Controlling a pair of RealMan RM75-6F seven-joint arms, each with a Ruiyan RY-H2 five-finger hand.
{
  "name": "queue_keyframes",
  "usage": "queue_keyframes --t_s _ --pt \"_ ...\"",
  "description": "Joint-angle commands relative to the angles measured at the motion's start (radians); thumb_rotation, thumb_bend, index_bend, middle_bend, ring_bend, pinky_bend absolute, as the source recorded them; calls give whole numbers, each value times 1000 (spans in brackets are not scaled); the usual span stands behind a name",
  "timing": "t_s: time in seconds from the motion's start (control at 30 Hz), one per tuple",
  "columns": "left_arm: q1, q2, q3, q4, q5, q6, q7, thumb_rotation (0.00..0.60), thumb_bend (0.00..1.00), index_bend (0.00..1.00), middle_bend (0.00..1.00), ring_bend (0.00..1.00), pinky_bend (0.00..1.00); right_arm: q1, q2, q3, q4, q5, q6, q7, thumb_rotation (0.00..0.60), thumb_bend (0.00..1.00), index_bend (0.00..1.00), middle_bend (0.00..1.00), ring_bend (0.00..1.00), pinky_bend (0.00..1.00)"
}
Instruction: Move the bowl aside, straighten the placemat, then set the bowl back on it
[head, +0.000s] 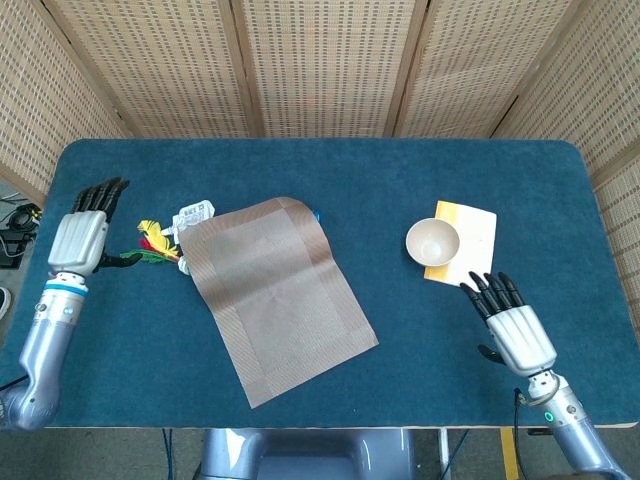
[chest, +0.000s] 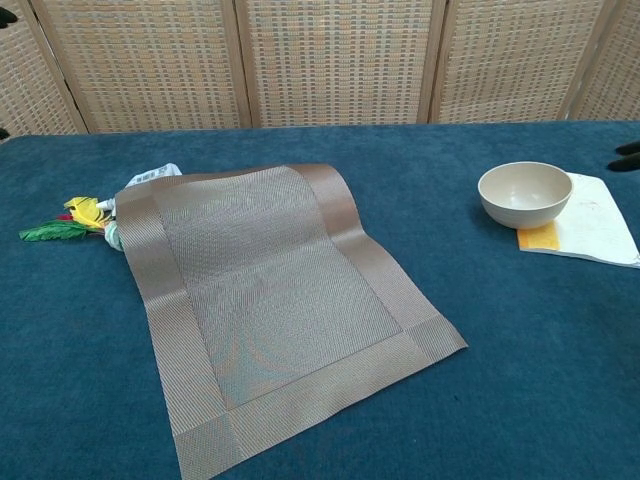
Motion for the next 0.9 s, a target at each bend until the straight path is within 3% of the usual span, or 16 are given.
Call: queue_keyframes --t_s 0.03,0.07,0.13,0.37,0.6,0.9 --pt "91 63 45 -117 36 117 41 600 0 0 0 0 0 77 -3 -20 -24 -67 -83 -5 600 0 127 0 0 0" --pt "134 78 75 -164 60 175 64 600 0 0 0 0 0 133 -26 -19 -13 -123 -128 -43 600 0 137 0 0 0" --pt "177 89 108 -219 98 239 99 600 0 0 0 0 0 177 -53 -14 -1 -133 -181 -59 600 0 152 0 0 0" --pt "245 73 165 -323 135 337 228 600 0 0 0 0 0 280 -160 -5 45 -145 -290 -75 600 0 174 0 0 0" --pt "258 75 184 -331 191 330 235 600 0 0 0 0 0 331 -249 -10 140 -129 -322 -9 600 0 189 0 0 0" --pt "257 82 174 -319 196 295 205 600 0 0 0 0 0 359 -303 -15 193 -90 -353 -21 600 0 195 0 0 0"
